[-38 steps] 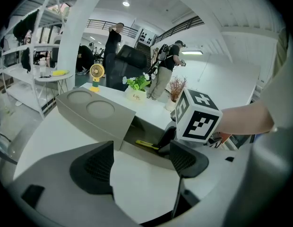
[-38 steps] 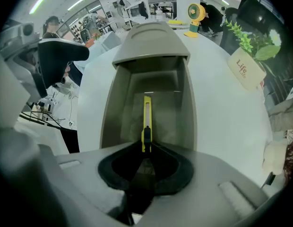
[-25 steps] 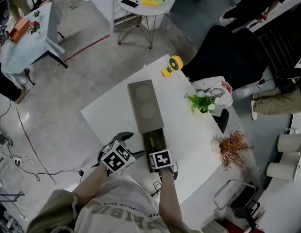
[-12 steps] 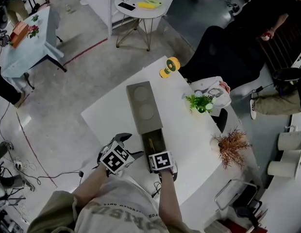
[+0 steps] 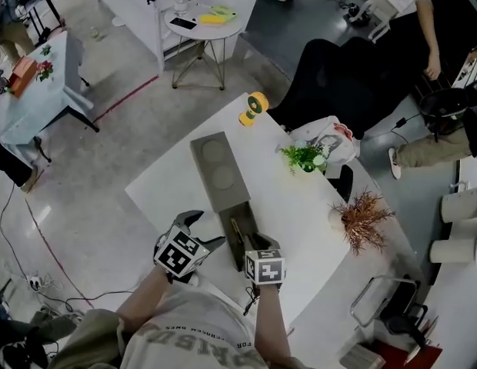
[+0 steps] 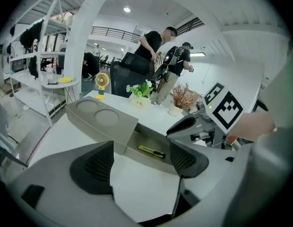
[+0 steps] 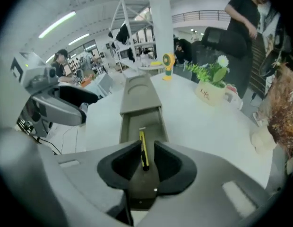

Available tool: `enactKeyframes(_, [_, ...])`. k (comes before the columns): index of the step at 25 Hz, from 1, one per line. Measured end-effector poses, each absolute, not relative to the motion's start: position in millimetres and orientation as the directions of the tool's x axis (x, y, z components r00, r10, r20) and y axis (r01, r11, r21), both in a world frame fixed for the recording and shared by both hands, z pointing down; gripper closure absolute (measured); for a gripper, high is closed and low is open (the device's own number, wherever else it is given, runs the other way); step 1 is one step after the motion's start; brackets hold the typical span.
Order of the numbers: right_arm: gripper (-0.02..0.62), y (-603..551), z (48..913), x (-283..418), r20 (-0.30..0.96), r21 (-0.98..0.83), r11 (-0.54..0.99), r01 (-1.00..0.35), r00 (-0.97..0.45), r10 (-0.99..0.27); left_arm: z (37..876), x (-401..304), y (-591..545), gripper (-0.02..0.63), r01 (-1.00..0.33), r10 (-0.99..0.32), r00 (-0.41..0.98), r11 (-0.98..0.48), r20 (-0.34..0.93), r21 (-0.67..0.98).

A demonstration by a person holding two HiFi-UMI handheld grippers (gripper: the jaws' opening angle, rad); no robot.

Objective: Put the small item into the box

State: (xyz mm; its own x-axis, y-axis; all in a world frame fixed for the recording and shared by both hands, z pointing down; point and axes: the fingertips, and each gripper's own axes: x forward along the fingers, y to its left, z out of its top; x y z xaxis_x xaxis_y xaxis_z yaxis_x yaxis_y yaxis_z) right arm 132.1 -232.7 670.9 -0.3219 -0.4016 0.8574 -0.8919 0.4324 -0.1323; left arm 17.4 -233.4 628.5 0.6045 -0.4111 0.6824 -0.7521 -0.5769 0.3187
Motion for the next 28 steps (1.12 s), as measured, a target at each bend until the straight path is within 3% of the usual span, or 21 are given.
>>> enactKeyframes(5, [0.523,-251.1,595.5,131.8,0.587,-0.123,0.383,-0.915,-0.379,-0.716,597.2,15.0,-238.3,0.250,-0.761,-0.492,0.613,-0.578,0.618,0.294])
enactKeyframes(9, [0.523,-247.3,534.5,139.1,0.338,-0.056,0.355,-0.933,-0.352,-0.873,558.1,11.6,-245.5,0.250,-0.785,-0.613,0.604,-0.567,0.508,0.249])
enactKeyframes(14, [0.523,-226.3,482.7,148.8,0.148,0.040,0.288,-0.957,-0.279,-0.949,515.2,8.4,-243.3,0.252,-0.818,-0.741,0.566,-0.559,0.361,0.135])
enactKeyframes(20, [0.523,-206.3,447.3,145.8,0.042,0.083,0.273,-0.958,-0.270,-0.962,485.4,8.4,-230.2,0.256,-0.833,-0.795,0.552,-0.539,0.252,0.123])
enactKeyframes(28, [0.532,-186.5,425.1,139.1,-0.014,0.129,0.272,-0.954,-0.276,-0.961,453.9,0.9,-213.5,0.522,-0.856,-0.849,0.515,-0.500,0.121,0.132])
